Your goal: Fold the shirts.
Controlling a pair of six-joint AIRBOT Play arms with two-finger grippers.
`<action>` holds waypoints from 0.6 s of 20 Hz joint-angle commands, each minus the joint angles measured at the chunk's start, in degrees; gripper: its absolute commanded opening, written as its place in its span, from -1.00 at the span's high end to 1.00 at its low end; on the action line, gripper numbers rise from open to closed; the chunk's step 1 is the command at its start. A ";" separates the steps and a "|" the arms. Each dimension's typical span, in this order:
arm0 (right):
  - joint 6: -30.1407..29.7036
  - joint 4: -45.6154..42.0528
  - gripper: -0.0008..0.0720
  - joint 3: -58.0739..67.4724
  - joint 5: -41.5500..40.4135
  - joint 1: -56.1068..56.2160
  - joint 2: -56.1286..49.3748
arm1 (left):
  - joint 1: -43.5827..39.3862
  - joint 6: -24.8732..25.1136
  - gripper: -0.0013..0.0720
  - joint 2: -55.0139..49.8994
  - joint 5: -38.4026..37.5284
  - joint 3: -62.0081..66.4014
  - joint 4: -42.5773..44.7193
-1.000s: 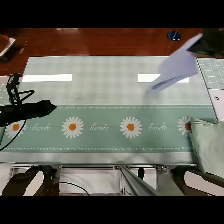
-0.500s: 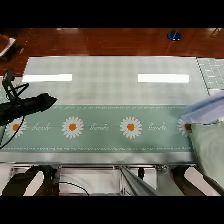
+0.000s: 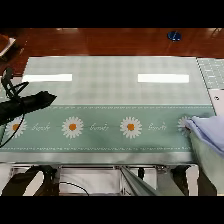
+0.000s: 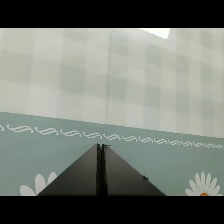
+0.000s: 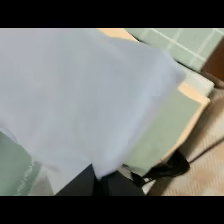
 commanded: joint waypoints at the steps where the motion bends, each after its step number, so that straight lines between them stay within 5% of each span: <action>1: 0.46 -9.77 0.33 -13.16 -0.26 -2.71 4.85 | -0.68 2.03 0.90 -0.96 0.28 0.04 0.07; 2: -0.74 -7.82 -0.15 -15.10 -0.92 -2.71 4.46 | -0.66 2.05 0.91 -1.36 0.28 0.04 0.11; 7: -1.99 -3.48 -0.13 -6.73 -5.79 -2.71 -4.02 | 3.26 7.34 0.90 -5.03 2.47 4.17 1.57; 8: -1.99 -0.02 0.02 -1.60 -7.08 -2.71 -6.91 | 5.84 6.88 0.90 -6.80 1.27 8.52 1.49; 10: -2.67 15.89 0.89 10.71 -9.79 -2.69 -13.97 | 8.22 3.82 0.91 -10.95 -0.22 19.56 1.46; 12: -3.74 34.80 0.94 20.48 -15.65 2.64 -20.46 | 6.14 3.58 0.91 -16.13 -4.61 32.57 0.37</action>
